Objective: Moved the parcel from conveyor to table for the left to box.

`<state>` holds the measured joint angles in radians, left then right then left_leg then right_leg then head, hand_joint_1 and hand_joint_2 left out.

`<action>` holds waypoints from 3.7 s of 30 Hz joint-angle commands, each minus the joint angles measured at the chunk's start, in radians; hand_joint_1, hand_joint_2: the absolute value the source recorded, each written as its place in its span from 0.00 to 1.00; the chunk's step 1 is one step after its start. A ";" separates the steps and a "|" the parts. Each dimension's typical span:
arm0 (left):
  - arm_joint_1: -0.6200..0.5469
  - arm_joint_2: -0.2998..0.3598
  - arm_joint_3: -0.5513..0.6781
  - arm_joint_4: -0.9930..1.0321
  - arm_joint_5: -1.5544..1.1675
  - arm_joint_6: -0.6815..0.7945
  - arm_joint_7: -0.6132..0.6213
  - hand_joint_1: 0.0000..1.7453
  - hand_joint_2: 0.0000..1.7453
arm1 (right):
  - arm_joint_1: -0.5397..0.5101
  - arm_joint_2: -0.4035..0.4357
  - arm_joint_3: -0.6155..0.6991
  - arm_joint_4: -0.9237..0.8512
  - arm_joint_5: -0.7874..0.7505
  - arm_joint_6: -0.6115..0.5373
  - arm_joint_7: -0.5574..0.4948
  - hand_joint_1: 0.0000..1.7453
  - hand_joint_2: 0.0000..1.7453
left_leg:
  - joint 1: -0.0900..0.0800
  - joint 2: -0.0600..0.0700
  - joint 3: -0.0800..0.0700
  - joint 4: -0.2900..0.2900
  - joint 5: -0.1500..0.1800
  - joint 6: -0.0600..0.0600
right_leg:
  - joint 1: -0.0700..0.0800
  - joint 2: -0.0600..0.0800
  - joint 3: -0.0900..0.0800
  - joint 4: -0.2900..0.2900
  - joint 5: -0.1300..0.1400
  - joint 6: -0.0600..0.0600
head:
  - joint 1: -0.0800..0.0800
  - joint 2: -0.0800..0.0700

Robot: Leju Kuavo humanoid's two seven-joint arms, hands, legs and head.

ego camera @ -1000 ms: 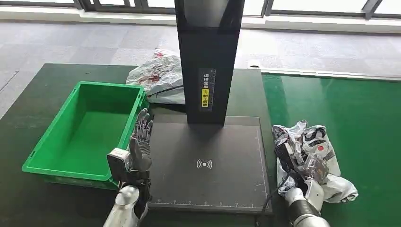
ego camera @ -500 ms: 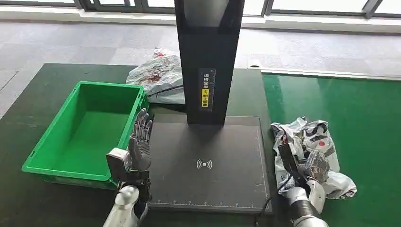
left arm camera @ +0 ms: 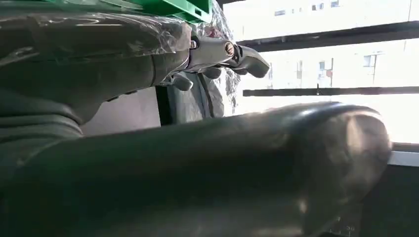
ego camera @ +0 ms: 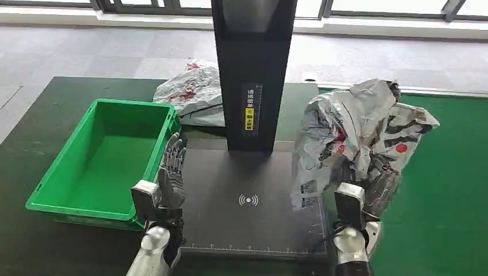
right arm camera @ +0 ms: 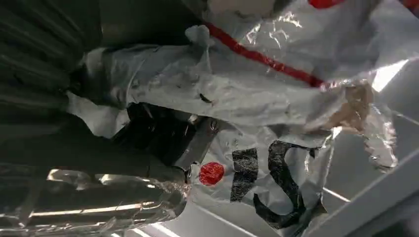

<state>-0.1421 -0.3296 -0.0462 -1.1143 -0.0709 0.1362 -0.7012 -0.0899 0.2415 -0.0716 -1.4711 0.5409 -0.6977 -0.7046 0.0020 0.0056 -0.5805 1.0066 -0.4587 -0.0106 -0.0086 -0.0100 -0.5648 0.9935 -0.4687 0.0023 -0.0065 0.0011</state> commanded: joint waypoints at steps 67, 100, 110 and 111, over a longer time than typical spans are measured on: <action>-0.010 0.012 0.035 0.028 0.010 -0.012 0.003 0.00 0.00 | -0.132 0.028 0.212 0.402 0.220 0.118 0.026 0.00 0.00 | 0.001 0.000 0.003 -0.002 -0.001 0.000 | 0.000 0.001 0.003 -0.002 0.000 0.000 | 0.000 0.000; -0.001 0.015 0.028 0.026 0.004 0.008 0.003 0.00 0.00 | -0.086 0.056 0.182 0.320 0.219 0.082 0.008 0.00 0.00 | 0.000 0.000 0.003 -0.002 0.000 0.000 | 0.000 0.001 0.003 -0.002 -0.001 0.000 | 0.001 0.000; -0.023 0.015 0.030 0.060 0.004 -0.011 0.003 0.00 0.00 | -0.084 0.017 0.223 0.336 0.282 0.156 0.130 0.00 0.00 | 0.000 -0.001 0.003 -0.003 0.000 -0.001 | 0.000 0.000 0.003 -0.002 -0.001 0.000 | 0.000 0.000; -0.024 0.015 0.028 0.064 0.000 -0.014 0.003 0.00 0.00 | -0.083 0.030 0.211 0.336 0.246 0.150 0.089 0.00 0.00 | 0.000 -0.001 0.004 -0.003 -0.001 -0.001 | 0.000 0.000 0.004 -0.003 -0.001 0.000 | 0.000 0.000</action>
<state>-0.1390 -0.3277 -0.0343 -1.1181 -0.0698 0.1366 -0.7012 -0.1473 0.2880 0.1495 -1.1837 0.7133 -0.5539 -0.6573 0.0022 0.0053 -0.5810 1.0066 -0.4591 -0.0112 -0.0084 -0.0102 -0.5650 0.9935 -0.4691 0.0022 -0.0061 0.0011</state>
